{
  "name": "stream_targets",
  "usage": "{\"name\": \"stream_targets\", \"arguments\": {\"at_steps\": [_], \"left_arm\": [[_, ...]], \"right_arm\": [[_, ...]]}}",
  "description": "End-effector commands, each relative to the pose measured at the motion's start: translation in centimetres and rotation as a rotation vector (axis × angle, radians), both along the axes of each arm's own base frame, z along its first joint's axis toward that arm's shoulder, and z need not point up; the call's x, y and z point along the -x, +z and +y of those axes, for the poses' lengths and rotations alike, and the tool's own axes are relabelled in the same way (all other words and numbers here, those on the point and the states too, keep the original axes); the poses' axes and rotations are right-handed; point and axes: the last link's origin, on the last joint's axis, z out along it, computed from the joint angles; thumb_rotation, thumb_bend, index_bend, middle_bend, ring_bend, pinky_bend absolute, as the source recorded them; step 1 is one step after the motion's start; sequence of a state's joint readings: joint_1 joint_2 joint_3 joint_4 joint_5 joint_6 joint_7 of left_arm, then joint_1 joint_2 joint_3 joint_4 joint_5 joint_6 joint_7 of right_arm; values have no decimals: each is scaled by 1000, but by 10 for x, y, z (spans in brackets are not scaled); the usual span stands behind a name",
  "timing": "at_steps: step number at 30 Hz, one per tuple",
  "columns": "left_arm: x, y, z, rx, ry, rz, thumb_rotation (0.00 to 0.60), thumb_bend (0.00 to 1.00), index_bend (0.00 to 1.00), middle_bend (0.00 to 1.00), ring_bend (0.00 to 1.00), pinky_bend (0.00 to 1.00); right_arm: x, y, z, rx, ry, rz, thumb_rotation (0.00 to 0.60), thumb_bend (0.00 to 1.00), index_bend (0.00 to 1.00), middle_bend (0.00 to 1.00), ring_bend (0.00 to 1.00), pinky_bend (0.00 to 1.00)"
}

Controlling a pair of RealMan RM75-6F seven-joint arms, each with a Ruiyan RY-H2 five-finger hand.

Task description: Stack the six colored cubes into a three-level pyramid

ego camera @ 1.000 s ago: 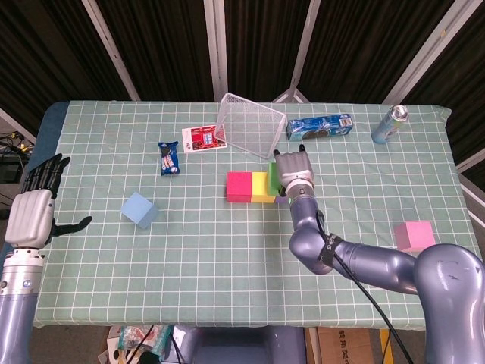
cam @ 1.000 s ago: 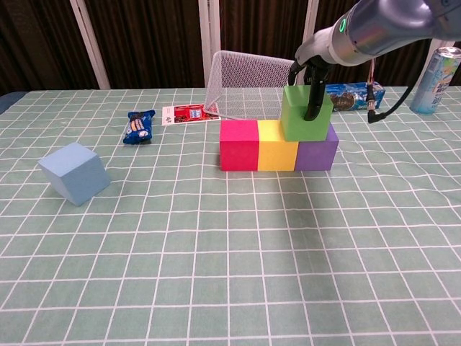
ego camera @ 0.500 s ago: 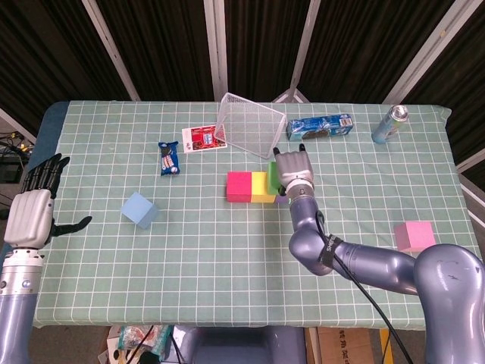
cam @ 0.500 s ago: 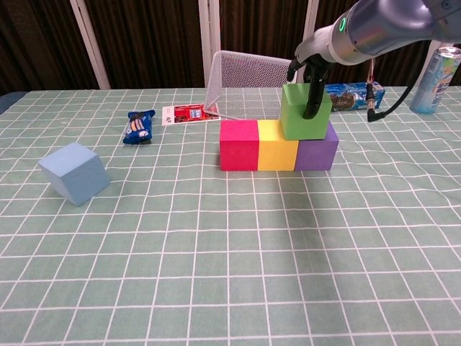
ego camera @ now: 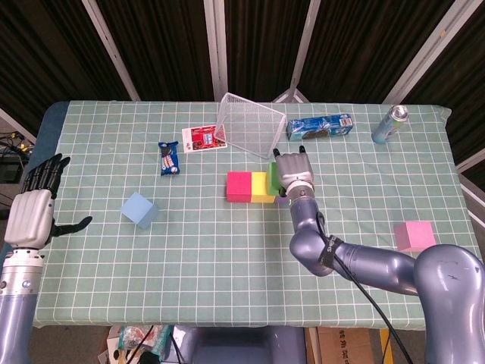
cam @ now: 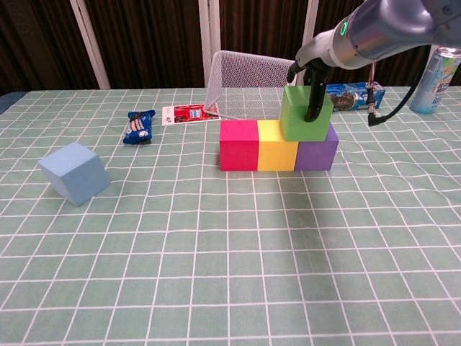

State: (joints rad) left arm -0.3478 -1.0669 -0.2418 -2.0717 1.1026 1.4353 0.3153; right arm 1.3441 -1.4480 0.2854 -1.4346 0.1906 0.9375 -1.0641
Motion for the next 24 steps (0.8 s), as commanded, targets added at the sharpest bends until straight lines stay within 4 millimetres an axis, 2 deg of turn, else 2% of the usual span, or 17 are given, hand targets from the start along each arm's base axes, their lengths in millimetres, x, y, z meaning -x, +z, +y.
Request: {"name": "stream_targets", "arguments": {"at_steps": [1, 6, 10, 12, 18, 24], "left_arm": [[0, 0, 0, -1, 1, 1, 600, 102, 0, 0, 0, 0], [1, 0, 1, 1, 3, 0, 600, 102, 0, 0, 0, 0], [1, 0, 1, -1, 3, -1, 600, 102, 0, 0, 0, 0], [1, 0, 1, -2, 4, -2, 600, 102, 0, 0, 0, 0], [0, 1, 1, -4, 1, -2, 600, 102, 0, 0, 0, 0], [0, 2, 0, -3, -1, -6, 600, 102, 0, 0, 0, 0]], "right_arm": [[1, 0, 0, 1, 0, 2, 600, 290, 0, 256, 257, 0], [2, -1, 1, -9, -6, 6, 600, 290, 0, 165, 187, 0], [3, -1, 2, -17, -12, 12, 600, 290, 0, 37, 63, 0], [3, -1, 3, -17, -13, 19, 600, 284, 0, 4, 15, 0], [1, 4, 5, -9, -4, 23, 600, 236, 0, 0, 0, 0], [4, 26, 10, 47, 27, 4, 600, 236, 0, 0, 0, 0]]}}
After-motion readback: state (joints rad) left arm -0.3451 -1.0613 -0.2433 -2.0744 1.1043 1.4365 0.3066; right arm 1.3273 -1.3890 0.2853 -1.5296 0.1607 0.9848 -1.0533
